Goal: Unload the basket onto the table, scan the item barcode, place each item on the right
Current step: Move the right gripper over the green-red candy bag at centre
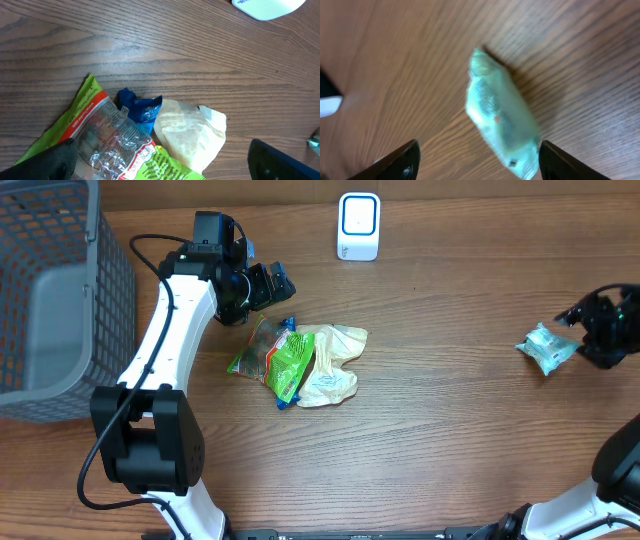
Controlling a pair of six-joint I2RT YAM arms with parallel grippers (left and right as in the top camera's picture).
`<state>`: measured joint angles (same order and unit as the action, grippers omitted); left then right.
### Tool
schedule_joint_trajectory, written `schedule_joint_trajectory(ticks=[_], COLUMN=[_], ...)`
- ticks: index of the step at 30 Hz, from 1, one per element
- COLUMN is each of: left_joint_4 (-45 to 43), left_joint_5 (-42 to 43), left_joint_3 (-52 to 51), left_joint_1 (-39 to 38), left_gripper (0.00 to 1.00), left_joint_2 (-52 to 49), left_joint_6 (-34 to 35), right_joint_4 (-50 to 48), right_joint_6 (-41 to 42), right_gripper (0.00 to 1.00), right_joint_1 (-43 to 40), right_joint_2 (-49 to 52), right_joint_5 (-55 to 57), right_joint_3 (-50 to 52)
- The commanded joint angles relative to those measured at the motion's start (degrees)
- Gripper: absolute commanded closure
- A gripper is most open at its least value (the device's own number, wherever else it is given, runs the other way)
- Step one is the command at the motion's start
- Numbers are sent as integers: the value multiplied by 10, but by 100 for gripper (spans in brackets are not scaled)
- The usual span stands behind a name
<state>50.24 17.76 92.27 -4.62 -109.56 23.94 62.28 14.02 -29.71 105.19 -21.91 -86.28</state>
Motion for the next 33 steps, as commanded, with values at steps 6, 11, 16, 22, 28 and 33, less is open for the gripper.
schedule_joint_trajectory(ticks=[6,11,16,22,28,33], left_joint_4=[1,1,1,1,11,-16], left_joint_5=[-4,-4,-4,-4,5,11], left_joint_3=[8,8,8,8,8,17], left_joint_1=[2,2,2,2,2,7], left_gripper=[0,0,0,0,0,0], left_joint_2=[11,11,11,11,11,12], left_joint_6=[-8,-8,-8,-8,-8,-12], right_joint_4=[100,153,184,180,106,43], right_joint_6=[-36,-36,-37,-36,28,58], right_gripper=[23,23,25,25,26,30], right_joint_1=[47,77,149,278,379,424], right_joint_2=[-7,-7,-6,-5,-5,-5], right_joint_5=[-24,-37,-71,-72,-74,-136], right_joint_3=[-200,-282,-280,-242,-166,-98])
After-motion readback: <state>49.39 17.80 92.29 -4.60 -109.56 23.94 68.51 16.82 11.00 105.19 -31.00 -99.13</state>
